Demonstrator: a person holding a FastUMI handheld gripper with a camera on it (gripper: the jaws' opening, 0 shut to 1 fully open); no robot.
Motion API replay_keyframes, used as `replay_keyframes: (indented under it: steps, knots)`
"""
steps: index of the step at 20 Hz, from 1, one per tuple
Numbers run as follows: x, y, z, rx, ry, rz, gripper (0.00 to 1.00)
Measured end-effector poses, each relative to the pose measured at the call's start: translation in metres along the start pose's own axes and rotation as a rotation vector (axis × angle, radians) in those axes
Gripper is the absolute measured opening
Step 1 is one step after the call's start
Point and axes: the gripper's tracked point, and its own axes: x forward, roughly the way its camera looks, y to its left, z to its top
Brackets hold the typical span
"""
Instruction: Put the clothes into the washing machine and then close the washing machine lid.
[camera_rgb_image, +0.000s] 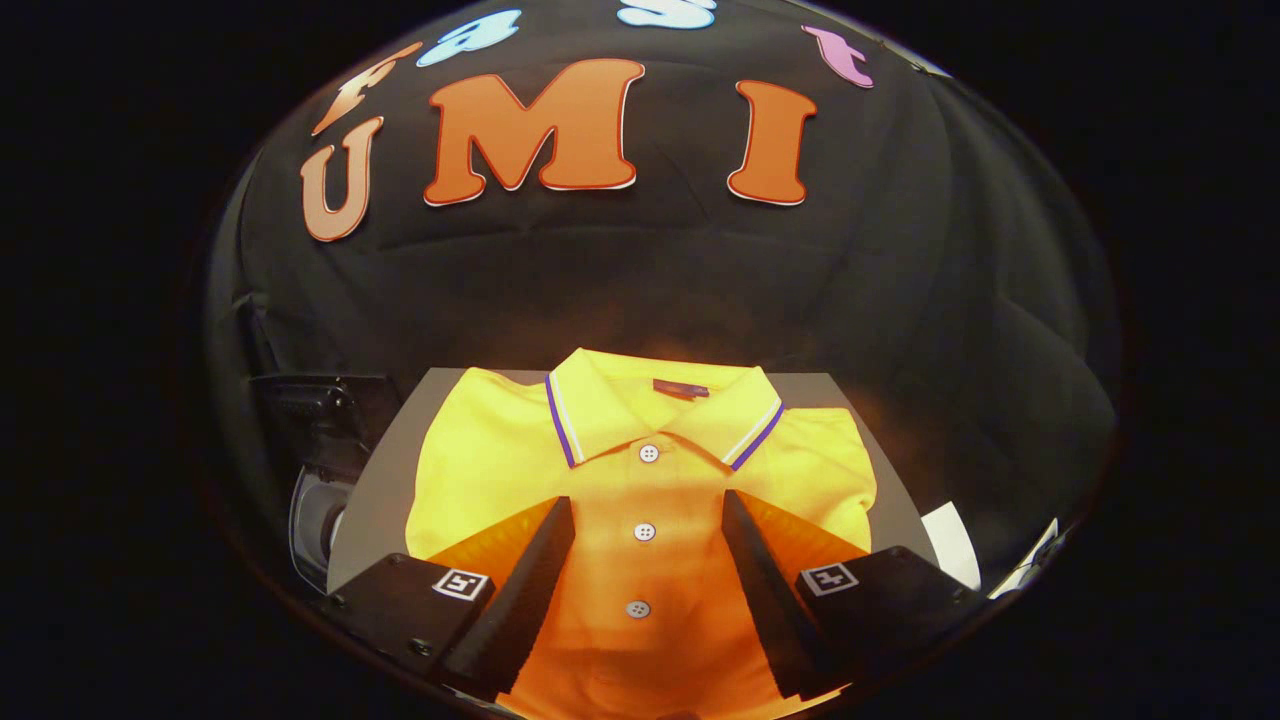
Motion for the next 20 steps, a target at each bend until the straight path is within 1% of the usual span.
replay_keyframes:
  steps: [2, 4, 7, 10, 13, 17, 19, 20]
  knots:
    - [-0.0004, 0.0012, -0.0019, -0.015, -0.001, 0.012, 0.97]
    - [0.0005, 0.0033, -0.0036, -0.020, -0.012, 0.044, 0.97]
    - [0.0026, 0.0012, -0.0029, 0.025, -0.029, 0.081, 0.97]
    - [0.0033, 0.0003, -0.0068, 0.018, 0.015, 0.092, 0.97]
    - [0.0059, 0.0024, -0.0063, -0.004, 0.073, 0.078, 0.95]
    - [0.0037, 0.0052, -0.0072, -0.021, 0.126, 0.084, 0.83]
    - [0.0059, 0.0068, -0.0071, -0.011, 0.140, 0.060, 0.53]
    - [0.0043, 0.0072, -0.0068, -0.015, 0.156, 0.052, 0.53]
